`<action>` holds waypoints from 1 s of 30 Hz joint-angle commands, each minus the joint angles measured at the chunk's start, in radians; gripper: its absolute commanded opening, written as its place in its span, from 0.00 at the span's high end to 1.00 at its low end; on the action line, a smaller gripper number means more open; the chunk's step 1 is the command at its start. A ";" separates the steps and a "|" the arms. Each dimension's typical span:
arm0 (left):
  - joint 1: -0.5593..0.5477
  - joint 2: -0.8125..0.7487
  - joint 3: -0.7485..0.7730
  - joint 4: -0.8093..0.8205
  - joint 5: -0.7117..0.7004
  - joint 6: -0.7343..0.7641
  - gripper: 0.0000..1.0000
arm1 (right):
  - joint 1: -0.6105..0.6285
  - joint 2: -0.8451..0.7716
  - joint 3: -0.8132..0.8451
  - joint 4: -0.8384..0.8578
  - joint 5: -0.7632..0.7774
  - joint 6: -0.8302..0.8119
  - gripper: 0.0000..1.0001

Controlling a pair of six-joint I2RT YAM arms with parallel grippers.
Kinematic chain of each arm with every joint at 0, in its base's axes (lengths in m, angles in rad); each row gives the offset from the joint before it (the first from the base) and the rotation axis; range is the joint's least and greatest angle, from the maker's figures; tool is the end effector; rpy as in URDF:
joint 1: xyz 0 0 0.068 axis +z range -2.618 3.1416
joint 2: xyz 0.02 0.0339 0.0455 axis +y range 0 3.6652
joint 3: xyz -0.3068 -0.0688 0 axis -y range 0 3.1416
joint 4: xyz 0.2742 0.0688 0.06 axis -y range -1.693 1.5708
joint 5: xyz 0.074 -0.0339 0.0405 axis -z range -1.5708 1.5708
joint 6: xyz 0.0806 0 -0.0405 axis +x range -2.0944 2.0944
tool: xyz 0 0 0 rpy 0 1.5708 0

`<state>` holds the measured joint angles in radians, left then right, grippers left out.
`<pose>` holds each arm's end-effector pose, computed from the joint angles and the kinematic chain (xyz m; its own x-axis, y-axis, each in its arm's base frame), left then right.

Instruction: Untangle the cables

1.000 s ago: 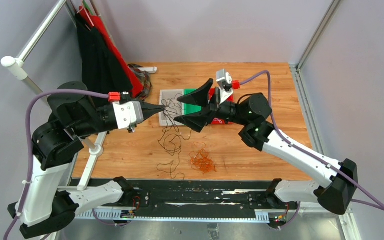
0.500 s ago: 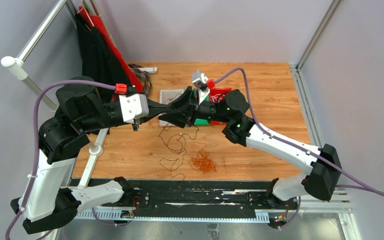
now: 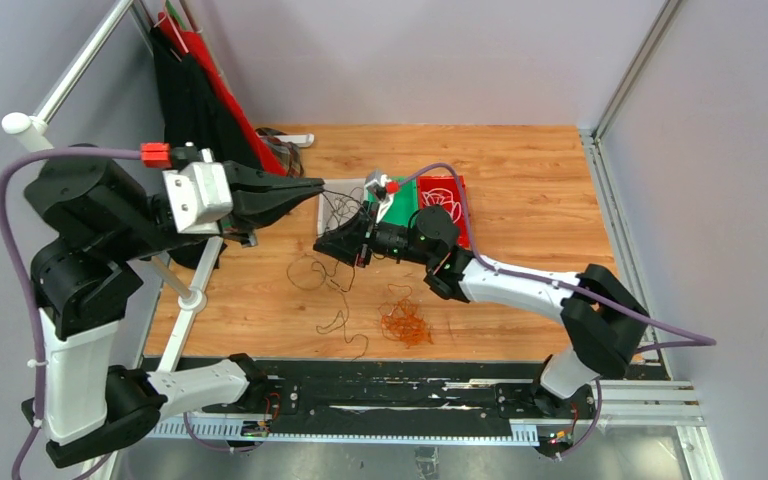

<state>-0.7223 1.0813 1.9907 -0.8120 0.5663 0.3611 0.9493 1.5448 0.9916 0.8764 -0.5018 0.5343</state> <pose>0.0751 -0.1238 0.6513 0.4069 0.0388 -0.9126 0.8709 0.2848 0.4004 0.2095 0.3592 0.3731 -0.3391 0.2933 -0.8939 -0.9362 -0.0113 0.3514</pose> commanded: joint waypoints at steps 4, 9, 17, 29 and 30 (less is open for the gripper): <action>-0.002 0.018 0.089 0.124 0.000 -0.093 1.00 | 0.023 0.073 -0.054 0.118 0.087 0.042 0.87; -0.001 0.019 0.127 0.202 -0.065 -0.087 0.99 | 0.023 0.095 -0.111 0.124 0.127 0.043 0.99; -0.001 0.000 0.131 0.402 -0.219 0.001 1.00 | 0.023 0.089 -0.254 0.062 0.308 0.000 0.99; -0.001 0.000 0.099 0.742 -0.439 0.236 1.00 | 0.054 0.149 -0.287 -0.093 0.430 -0.065 0.99; -0.002 -0.001 0.088 0.769 -0.449 0.259 0.99 | 0.059 0.152 -0.283 -0.114 0.446 -0.071 0.99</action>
<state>-0.7223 1.0767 2.0972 -0.1967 0.2047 0.5213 0.9707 1.6714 0.7177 0.8272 -0.1261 0.5068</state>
